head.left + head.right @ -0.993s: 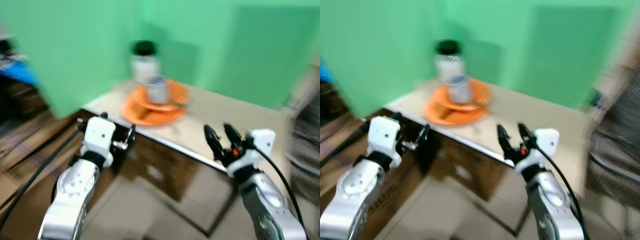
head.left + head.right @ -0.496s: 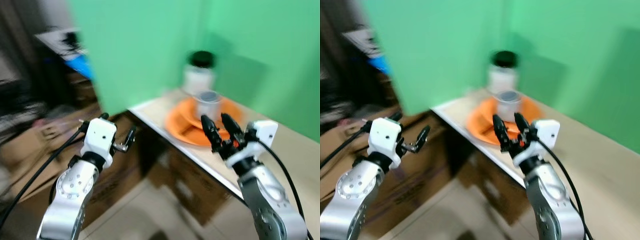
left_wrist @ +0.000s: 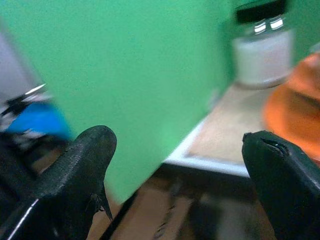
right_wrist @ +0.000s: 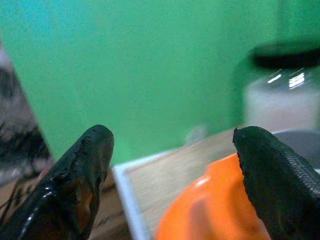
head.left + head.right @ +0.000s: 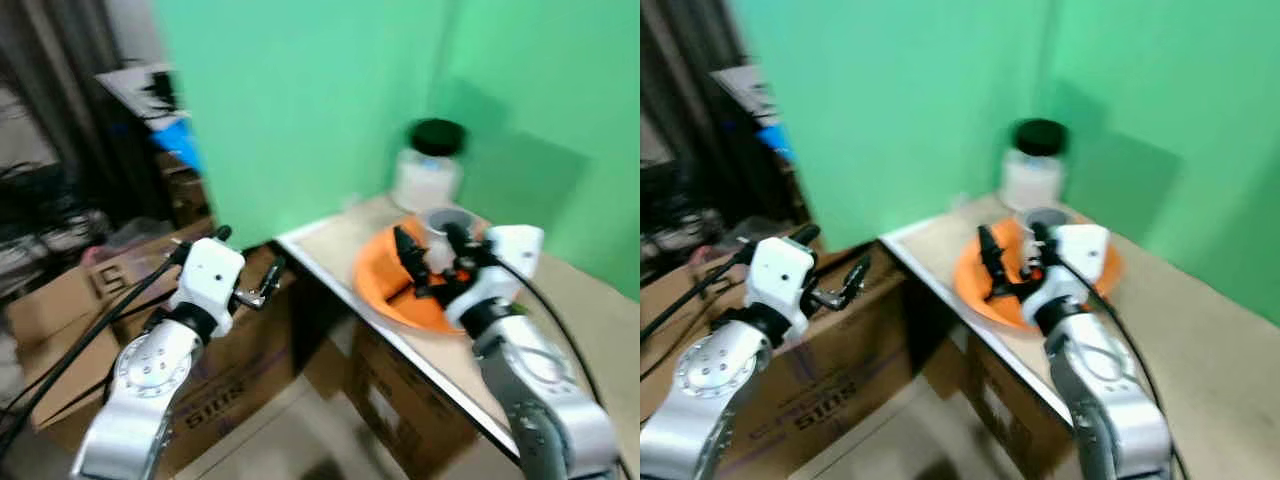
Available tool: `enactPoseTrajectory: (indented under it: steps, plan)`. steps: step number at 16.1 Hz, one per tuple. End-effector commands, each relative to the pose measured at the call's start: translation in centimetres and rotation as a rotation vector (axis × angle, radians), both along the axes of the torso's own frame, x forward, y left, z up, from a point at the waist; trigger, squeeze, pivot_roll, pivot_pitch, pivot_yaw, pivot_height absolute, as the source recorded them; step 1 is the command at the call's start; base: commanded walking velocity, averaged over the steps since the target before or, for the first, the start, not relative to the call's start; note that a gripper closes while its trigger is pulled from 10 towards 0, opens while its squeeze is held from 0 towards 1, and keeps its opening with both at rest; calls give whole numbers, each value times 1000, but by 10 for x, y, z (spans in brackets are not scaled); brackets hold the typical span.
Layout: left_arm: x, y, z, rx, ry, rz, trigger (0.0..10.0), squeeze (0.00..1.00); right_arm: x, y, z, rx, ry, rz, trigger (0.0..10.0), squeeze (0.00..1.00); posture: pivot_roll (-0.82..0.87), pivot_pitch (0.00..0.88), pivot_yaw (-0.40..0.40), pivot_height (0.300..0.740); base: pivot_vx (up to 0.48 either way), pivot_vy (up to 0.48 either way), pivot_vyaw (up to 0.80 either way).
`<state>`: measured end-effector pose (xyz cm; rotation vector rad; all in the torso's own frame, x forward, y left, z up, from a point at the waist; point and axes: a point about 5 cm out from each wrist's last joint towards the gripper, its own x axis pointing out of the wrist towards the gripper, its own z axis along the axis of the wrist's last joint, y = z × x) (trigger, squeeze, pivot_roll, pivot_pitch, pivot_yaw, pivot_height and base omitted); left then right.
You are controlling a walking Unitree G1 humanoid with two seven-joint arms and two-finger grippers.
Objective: Setting the table
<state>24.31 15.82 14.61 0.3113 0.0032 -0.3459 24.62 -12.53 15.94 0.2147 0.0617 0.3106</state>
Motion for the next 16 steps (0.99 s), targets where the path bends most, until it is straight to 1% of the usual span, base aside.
enactPoseTrajectory:
  steps: [1,3,4,5,7,8,10,13,14,15,16]
  plan:
    - [1,-5,5,-3,-16,-43,10000,0,2,2,5,-43,16,-22,10000,1000,110,0,-5,740,244,0,0]
    - [-5,-13,4,-11,12,-140,10000,0,5,1,4,-120,68,-68,10000,1000,109,0,-9,740,0,0,0]
    - [-7,-16,3,-5,24,-180,10000,0,6,1,4,-147,77,-82,10000,894,108,0,-11,740,0,0,0]
    - [-9,-19,3,-9,35,-226,10000,0,6,-1,3,-190,104,-120,10000,0,109,0,-14,740,0,0,0]
    - [-14,-24,0,-14,68,-305,10000,0,8,-3,3,-247,156,-188,10000,0,112,0,-20,740,0,0,0]
    - [-15,-26,-1,-18,81,-320,10000,0,8,-4,4,-265,171,-215,10000,0,112,0,-22,740,0,0,0]
    - [-14,-27,-1,-14,84,-334,10000,0,11,-9,0,-276,245,-285,10000,0,118,0,-29,740,0,0,0]
    - [-13,-26,-1,-8,81,-338,10000,0,16,-15,-3,-248,304,-348,10000,0,121,0,-32,740,0,0,0]
    - [-13,-26,-1,-2,84,-345,10000,0,23,-17,-7,-217,346,-374,10000,0,123,0,-33,740,0,0,0]
    - [-13,-26,-1,-4,86,-349,10000,0,28,-14,-9,-171,368,-367,10000,0,127,0,-30,740,0,0,0]
    - [-13,-27,-1,-5,86,-351,10000,0,29,-13,-9,-163,373,-364,10000,0,127,0,-30,740,0,0,0]
